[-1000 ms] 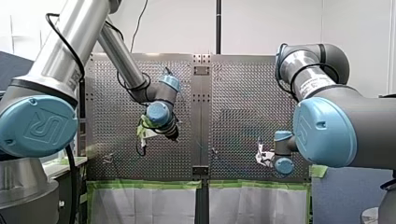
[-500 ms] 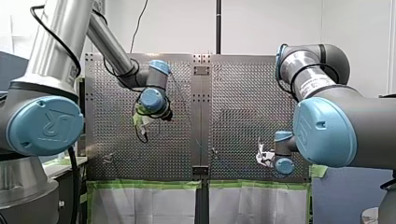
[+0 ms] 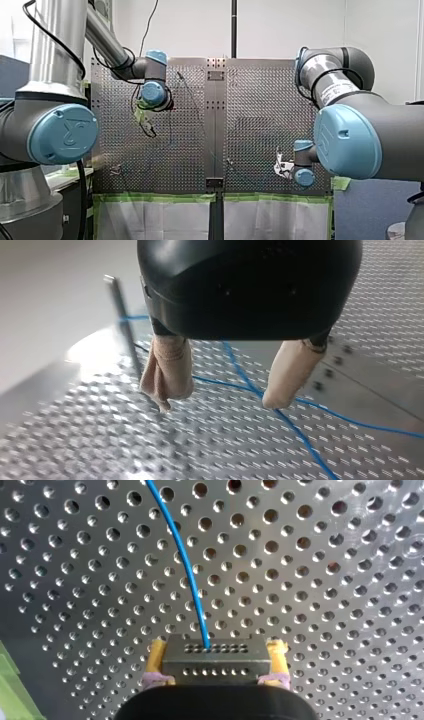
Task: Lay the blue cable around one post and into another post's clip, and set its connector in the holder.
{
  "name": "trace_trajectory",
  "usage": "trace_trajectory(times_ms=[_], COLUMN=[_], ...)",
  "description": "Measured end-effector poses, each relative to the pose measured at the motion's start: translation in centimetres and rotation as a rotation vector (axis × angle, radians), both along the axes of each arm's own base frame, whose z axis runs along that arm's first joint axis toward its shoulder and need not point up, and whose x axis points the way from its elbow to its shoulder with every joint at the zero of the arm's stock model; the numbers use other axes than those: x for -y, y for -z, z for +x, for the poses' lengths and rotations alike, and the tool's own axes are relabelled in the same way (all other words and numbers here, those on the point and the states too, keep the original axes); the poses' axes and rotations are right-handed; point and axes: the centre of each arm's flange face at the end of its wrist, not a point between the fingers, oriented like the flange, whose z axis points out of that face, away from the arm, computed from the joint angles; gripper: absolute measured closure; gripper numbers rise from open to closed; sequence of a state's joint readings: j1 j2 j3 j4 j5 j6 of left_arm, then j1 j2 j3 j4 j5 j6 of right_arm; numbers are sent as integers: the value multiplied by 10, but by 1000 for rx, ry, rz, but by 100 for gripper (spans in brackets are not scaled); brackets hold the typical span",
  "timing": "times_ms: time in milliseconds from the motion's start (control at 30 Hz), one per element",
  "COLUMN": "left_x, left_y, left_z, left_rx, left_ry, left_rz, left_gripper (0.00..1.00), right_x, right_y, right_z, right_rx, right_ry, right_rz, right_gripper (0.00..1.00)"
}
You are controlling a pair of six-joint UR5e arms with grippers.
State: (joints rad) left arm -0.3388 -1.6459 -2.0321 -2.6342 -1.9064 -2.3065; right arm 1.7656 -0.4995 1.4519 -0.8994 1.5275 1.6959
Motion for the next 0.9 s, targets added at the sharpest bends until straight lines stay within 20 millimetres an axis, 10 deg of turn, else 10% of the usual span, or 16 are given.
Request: trace_trajectory(times_ms=[900], left_x=[-2], left_y=[-89], left_z=[-47], left_rx=[317], left_ry=[176], left_rz=[-362], left_gripper=[2], right_x=[-2], right_y=[1], right_z=[5], right_rx=[5], right_ry=[-17], right_rz=[0], right_gripper=[91])
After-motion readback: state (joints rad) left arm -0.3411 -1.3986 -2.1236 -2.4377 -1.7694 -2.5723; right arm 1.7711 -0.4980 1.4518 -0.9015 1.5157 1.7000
